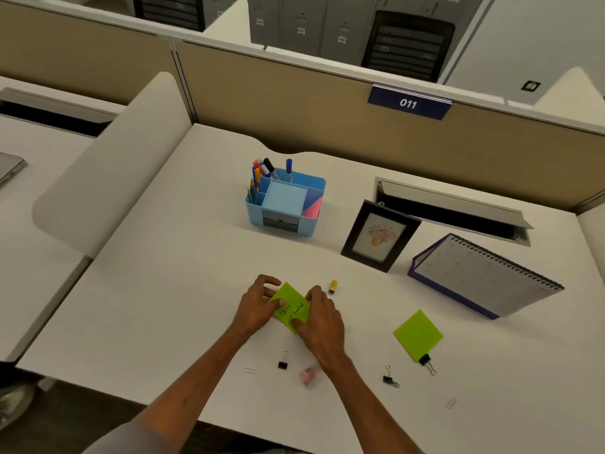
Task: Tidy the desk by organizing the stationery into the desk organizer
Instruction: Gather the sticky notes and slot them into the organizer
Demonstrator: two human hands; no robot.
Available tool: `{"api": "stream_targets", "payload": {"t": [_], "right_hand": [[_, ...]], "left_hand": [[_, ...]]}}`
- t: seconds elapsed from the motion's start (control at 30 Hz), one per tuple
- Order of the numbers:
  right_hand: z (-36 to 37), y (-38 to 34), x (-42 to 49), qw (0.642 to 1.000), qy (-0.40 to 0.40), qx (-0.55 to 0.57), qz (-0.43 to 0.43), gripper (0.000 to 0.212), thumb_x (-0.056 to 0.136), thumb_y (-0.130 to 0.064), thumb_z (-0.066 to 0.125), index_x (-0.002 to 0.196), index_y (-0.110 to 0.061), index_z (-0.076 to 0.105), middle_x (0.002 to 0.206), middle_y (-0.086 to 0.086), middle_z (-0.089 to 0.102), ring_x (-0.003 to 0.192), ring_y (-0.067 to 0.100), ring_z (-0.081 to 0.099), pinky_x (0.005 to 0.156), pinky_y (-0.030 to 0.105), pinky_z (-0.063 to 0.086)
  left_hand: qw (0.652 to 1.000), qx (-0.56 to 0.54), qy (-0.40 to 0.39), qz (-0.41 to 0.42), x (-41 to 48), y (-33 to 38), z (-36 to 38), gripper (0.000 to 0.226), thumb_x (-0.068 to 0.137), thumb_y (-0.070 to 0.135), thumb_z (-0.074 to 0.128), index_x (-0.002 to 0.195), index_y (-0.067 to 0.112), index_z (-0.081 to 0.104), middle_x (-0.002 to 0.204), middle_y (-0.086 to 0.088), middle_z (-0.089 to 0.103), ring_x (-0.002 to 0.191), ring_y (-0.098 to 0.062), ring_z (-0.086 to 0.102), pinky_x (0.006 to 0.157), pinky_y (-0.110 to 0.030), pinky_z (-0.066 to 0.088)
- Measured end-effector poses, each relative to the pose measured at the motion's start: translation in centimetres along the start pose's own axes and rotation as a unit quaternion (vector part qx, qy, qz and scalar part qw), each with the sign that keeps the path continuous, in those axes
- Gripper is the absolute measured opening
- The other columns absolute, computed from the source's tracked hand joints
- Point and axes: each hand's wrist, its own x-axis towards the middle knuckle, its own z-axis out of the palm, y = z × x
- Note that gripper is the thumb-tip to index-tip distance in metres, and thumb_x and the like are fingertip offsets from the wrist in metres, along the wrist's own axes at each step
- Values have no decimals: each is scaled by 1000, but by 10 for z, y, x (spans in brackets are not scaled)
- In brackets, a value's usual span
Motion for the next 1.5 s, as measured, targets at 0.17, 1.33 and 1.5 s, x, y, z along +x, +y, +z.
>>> {"api": "stream_targets", "payload": {"t": [0.17,1.33,1.5], "right_hand": [[-13,4,3,994,8,103,34,47,86,-44,74,119,-40,41,101,-4,60,94,20,59,70,33,47],[-141,-98,185,951,252,145,103,26,97,-27,74,107,-8,60,97,2,62,84,12,60,51,12,30],[-133,-104,194,947,251,155,124,29,95,-30,76,105,-9,57,107,9,70,91,18,68,63,25,45]], "left_hand": [[992,-125,-12,-12,-5,12,-8,18,92,15,81,110,14,78,100,-10,77,90,-27,75,69,-29,61],[997,-5,-61,44,54,40,-44,34,104,35,65,136,33,58,116,8,71,95,-14,75,87,-33,63],[997,4,-65,37,53,26,-56,31,104,34,65,134,34,59,116,8,72,92,-13,76,80,-24,60]]}}
